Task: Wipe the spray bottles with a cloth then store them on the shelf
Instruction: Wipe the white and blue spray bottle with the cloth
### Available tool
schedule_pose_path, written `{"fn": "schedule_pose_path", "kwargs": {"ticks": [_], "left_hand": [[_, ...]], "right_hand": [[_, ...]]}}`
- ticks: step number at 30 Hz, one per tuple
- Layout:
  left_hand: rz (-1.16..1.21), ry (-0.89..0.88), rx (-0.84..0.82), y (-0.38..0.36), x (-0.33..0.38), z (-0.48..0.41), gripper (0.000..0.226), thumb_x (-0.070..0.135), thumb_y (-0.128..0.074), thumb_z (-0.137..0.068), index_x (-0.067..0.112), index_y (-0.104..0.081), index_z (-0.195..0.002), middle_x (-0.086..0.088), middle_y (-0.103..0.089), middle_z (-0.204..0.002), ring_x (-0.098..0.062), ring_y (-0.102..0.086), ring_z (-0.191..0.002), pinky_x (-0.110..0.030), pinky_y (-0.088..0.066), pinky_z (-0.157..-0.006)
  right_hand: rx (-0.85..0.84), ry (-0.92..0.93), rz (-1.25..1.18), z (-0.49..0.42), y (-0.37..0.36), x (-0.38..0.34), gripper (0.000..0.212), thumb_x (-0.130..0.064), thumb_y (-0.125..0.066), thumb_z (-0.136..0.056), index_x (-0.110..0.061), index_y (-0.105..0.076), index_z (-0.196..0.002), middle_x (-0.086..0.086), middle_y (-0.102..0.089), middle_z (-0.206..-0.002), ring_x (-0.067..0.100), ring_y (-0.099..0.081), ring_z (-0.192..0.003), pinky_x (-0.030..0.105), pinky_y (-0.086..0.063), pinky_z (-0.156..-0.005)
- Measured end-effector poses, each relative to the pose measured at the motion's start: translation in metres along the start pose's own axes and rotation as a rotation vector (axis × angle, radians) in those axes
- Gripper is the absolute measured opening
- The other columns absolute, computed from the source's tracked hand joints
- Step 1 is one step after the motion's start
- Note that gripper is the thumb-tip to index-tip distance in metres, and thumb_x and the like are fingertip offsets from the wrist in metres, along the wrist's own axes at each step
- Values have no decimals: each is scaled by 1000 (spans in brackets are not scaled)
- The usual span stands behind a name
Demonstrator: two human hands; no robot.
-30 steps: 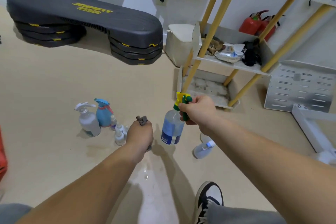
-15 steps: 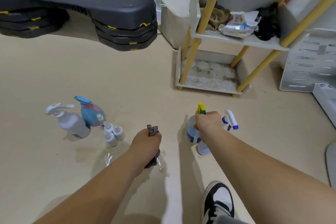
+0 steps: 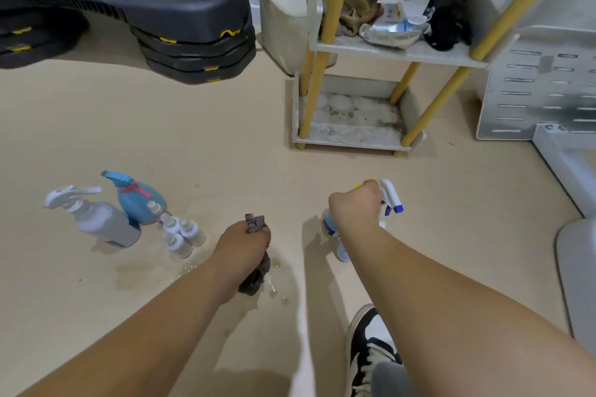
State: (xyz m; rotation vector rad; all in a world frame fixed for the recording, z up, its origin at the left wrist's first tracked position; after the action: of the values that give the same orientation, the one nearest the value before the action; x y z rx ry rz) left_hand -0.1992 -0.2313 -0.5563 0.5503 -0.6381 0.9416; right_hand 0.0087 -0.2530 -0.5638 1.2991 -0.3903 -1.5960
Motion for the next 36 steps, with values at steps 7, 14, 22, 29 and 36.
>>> {"fn": "schedule_pose_path", "kwargs": {"ticks": [7, 14, 22, 29, 36], "left_hand": [[-59, -12, 29, 12, 4, 19, 20, 22, -52, -103, 10, -52, -88, -4, -51, -67, -22, -48, -60, -19, -41, -49], [2, -21, 20, 57, -2, 60, 13, 16, -49, -96, 11, -46, -84, -14, -53, -68, -27, -48, -64, -28, -45, -60], [62, 80, 185, 131, -42, 75, 8, 6, -48, -90, 7, -56, -90, -14, -57, -71, -30, -57, -66, -36, -48, -66], [-141, 78, 454, 209, -23, 19, 24, 20, -53, -95, 7, -57, -115, -6, -61, -99, -24, -57, -87, -35, -45, -79], [-551, 73, 595, 273, -23, -23, 97, 62, -56, -89, 14, -12, -160, 5, -69, -104, -22, -69, -88, -36, -57, -76]], "right_hand": [[-33, 409, 333, 51, 0, -4, 43, -17, -54, -95, -12, -45, -137, 7, -34, -149, 29, -46, -127, 33, -44, -77], [-355, 472, 243, 104, -33, -22, 27, -22, -56, -94, -14, -65, -118, 9, -68, -122, 32, -64, -108, 33, -50, -86], [-785, 482, 209, 161, -105, -70, 21, -23, -59, -92, -2, -62, -90, 14, -59, -83, 30, -55, -74, 35, -45, -61], [-859, 359, 16, 160, -129, -99, 18, -20, -58, -96, -4, -65, -93, 17, -66, -88, 29, -59, -75, 36, -52, -66], [-947, 251, -27, 181, -155, -109, 24, -26, -58, -102, -5, -60, -91, 16, -63, -83, 29, -55, -70, 33, -47, -62]]}}
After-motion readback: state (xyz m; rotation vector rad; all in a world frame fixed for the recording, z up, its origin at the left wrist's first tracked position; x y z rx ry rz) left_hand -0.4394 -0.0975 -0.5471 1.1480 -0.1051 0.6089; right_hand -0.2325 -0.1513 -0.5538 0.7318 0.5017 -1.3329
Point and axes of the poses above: each hand's wrist, its own z-axis away from the middle knuckle, its own y-axis out of the back of the hand, x = y × z, the point moved 1 cm from there along -z, towards the middle knuckle
